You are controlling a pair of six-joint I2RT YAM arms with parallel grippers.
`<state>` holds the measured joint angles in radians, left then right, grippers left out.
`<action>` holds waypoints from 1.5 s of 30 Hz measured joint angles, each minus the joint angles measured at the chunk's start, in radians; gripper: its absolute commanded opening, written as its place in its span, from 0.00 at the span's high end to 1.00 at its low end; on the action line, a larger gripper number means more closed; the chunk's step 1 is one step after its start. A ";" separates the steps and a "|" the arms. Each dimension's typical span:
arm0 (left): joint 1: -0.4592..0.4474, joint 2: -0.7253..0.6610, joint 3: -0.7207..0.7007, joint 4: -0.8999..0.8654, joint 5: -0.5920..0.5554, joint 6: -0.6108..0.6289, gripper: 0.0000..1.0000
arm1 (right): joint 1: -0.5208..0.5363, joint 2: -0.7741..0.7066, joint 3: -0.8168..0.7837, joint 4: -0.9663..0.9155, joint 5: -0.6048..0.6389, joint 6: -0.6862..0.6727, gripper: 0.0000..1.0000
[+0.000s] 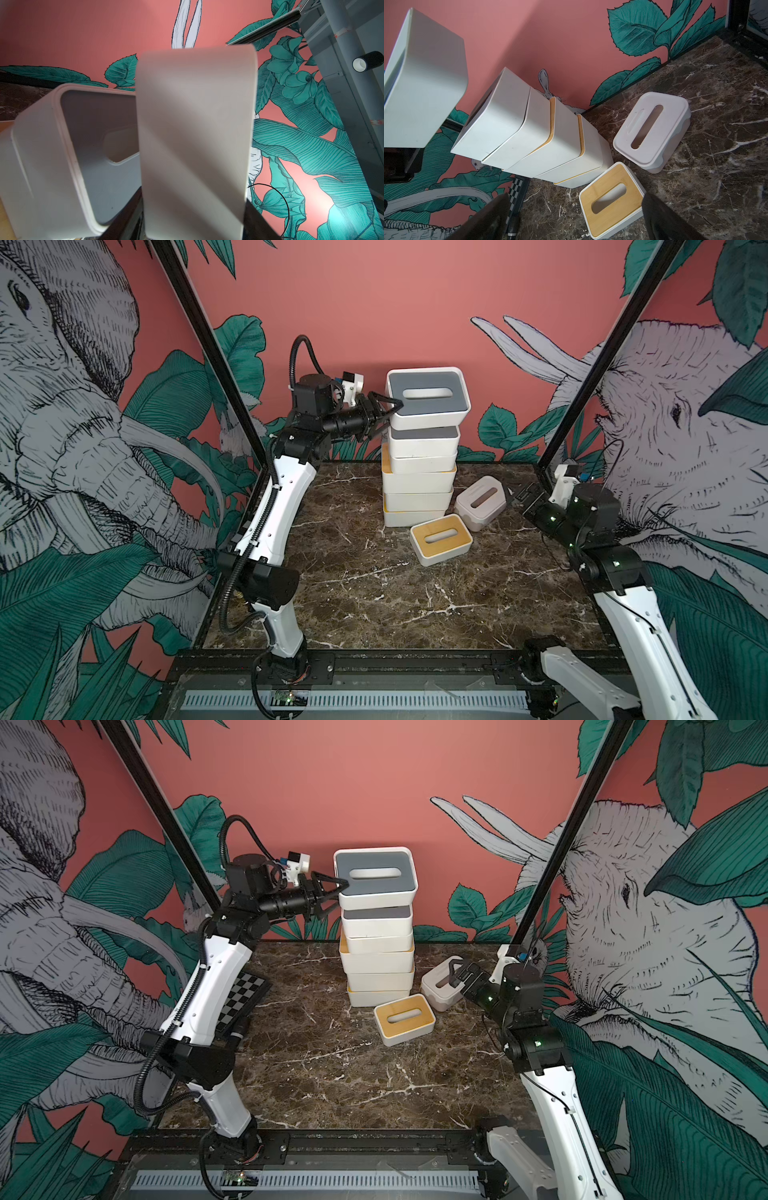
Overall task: Stack the tissue boxes
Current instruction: Place the tissue box at the tissue box.
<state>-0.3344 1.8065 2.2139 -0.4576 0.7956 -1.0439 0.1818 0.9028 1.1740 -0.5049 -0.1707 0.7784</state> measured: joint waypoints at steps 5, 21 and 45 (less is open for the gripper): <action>0.006 0.007 0.000 -0.015 0.010 0.007 0.53 | 0.000 0.000 -0.006 0.000 -0.002 0.001 0.01; 0.008 0.043 0.000 -0.033 0.028 0.009 0.51 | 0.000 -0.004 -0.036 0.002 -0.002 0.008 0.01; 0.017 0.043 0.000 -0.039 0.010 0.011 0.30 | 0.000 -0.001 -0.044 0.012 -0.006 0.022 0.01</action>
<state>-0.3172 1.8492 2.2139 -0.4961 0.8055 -1.0332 0.1818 0.9016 1.1301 -0.4927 -0.1768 0.8005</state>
